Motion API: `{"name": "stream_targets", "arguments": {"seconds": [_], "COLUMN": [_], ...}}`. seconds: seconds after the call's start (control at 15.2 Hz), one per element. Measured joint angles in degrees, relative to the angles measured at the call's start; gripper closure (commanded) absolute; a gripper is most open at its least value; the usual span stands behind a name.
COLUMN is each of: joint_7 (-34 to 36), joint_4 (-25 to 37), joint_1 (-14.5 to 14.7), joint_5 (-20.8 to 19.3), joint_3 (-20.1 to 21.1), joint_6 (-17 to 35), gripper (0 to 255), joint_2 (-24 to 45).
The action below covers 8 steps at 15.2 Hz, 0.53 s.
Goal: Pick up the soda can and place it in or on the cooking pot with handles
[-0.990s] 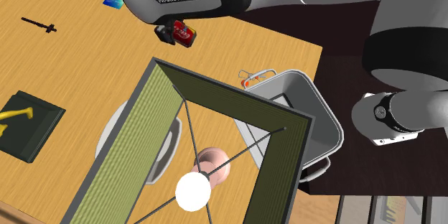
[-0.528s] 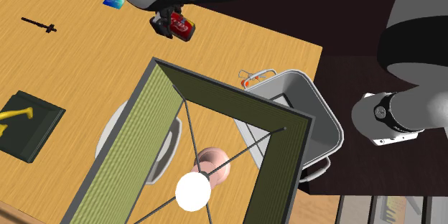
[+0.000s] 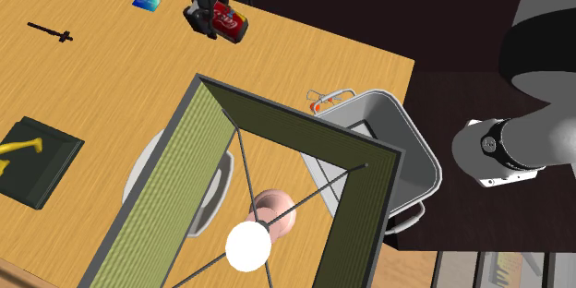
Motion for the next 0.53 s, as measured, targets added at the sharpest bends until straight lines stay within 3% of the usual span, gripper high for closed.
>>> {"name": "stream_targets", "arguments": {"seconds": [0.53], "joint_7": [0.9], "joint_4": [3.7], "joint_1": [-0.4], "joint_5": [-0.9], "joint_3": [-0.5], "joint_6": [-5.0], "gripper": [255], "joint_2": [-1.5]}}
